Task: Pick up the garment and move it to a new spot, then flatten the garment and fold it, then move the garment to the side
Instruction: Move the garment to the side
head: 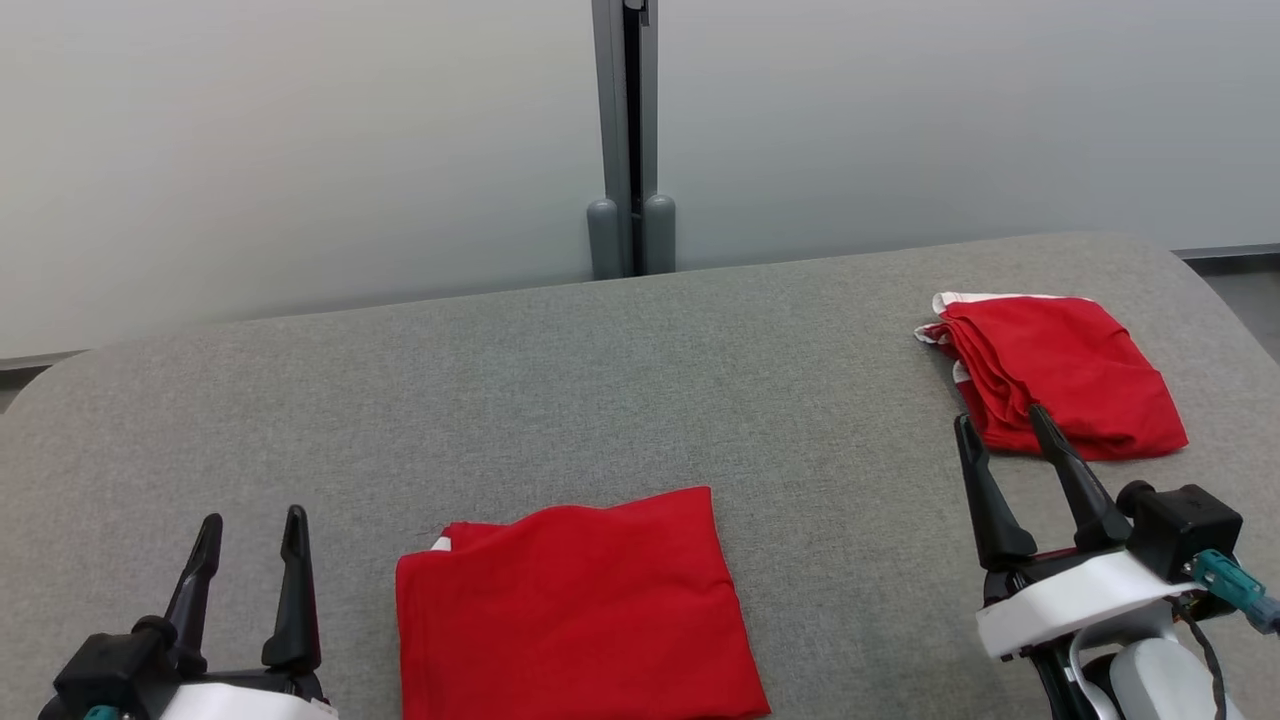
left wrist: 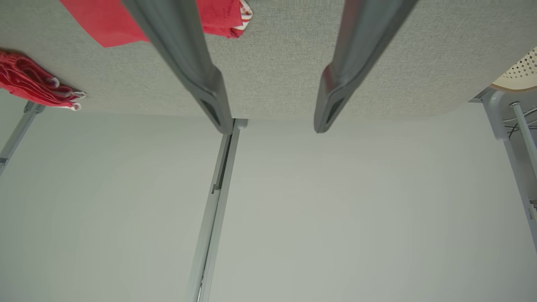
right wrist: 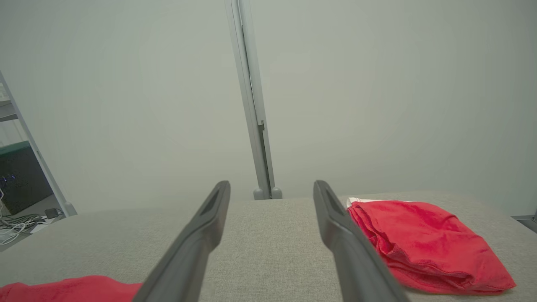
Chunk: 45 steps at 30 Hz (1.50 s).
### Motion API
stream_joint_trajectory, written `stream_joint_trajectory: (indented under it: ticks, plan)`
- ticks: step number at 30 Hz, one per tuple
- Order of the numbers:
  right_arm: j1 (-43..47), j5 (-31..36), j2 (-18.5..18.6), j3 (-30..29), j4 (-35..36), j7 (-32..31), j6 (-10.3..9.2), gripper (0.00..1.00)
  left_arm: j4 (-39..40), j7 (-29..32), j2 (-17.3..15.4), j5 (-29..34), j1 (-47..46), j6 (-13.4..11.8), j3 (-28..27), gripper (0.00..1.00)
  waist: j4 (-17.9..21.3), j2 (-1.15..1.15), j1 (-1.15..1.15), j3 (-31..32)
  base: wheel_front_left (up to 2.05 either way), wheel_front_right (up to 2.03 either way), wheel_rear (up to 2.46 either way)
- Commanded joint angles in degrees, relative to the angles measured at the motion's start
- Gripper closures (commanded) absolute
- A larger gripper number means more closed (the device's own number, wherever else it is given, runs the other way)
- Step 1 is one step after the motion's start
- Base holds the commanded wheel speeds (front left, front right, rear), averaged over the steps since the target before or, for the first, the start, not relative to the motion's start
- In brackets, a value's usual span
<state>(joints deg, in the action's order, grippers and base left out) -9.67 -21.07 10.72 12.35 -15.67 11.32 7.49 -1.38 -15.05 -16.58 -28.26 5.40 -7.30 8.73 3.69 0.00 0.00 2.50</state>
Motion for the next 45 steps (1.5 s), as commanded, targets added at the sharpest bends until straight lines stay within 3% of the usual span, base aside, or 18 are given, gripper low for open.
stream_joint_trajectory:
  ticks: [1,8,16,28,37,38,39,41,45]
  plan:
    - [0.3,0.2,0.2,0.3,0.2,-0.6,0.0,0.0,-0.2,0.4,-0.3,0.5,-0.8,-0.1,0.3,0.0,-0.4,0.0,0.0,-0.1,0.0,0.0,0.0]
    - [-0.5,-0.5,0.2,0.8,-0.2,-2.8,0.0,0.0,-0.9,4.3,-0.7,0.8,-1.6,-0.5,2.2,0.0,-2.6,0.0,0.0,0.2,0.0,0.0,0.0]
    - [-1.8,-1.9,-0.8,3.7,-3.6,-9.6,0.0,0.0,-1.0,9.2,-0.8,-0.4,-2.3,-0.1,4.1,0.0,-6.1,0.0,0.0,0.4,0.0,0.0,0.0]
    - [-5.9,-10.4,-3.2,8.1,-16.4,-30.4,0.0,0.0,2.2,12.5,-1.0,0.0,-3.7,0.2,6.5,0.0,-13.7,0.0,0.0,-1.1,0.0,0.0,0.0]
    - [-7.8,-13.8,-4.1,7.0,-24.9,-37.3,0.0,0.0,1.1,12.7,0.2,-0.2,-5.4,1.5,8.9,0.0,-18.8,0.0,0.0,-2.2,0.0,0.0,0.0]
    - [-7.8,-13.9,-4.2,7.2,-25.3,-37.4,0.0,0.02,0.8,12.5,0.2,-0.3,-5.3,1.6,9.0,0.0,-19.0,0.0,0.0,-2.3,0.0,0.0,0.0]
    - [-8.0,-14.3,-4.2,7.2,-25.2,-36.8,0.0,0.5,0.6,12.4,0.2,-0.3,-5.3,1.7,9.1,0.0,-19.1,0.0,0.0,-2.4,0.0,0.0,0.0]
    - [-8.3,-14.9,-4.1,7.6,-25.0,-36.1,0.0,1.0,0.1,12.0,0.3,-0.4,-5.5,1.8,9.1,0.0,-19.2,0.0,0.0,-2.5,0.0,0.0,0.0]
    - [-9.3,-16.0,-3.4,8.4,-23.8,-34.0,0.0,1.0,-0.6,11.5,0.1,-0.5,-5.6,1.7,8.9,0.0,-18.5,0.0,0.0,-2.6,0.0,0.0,0.0]
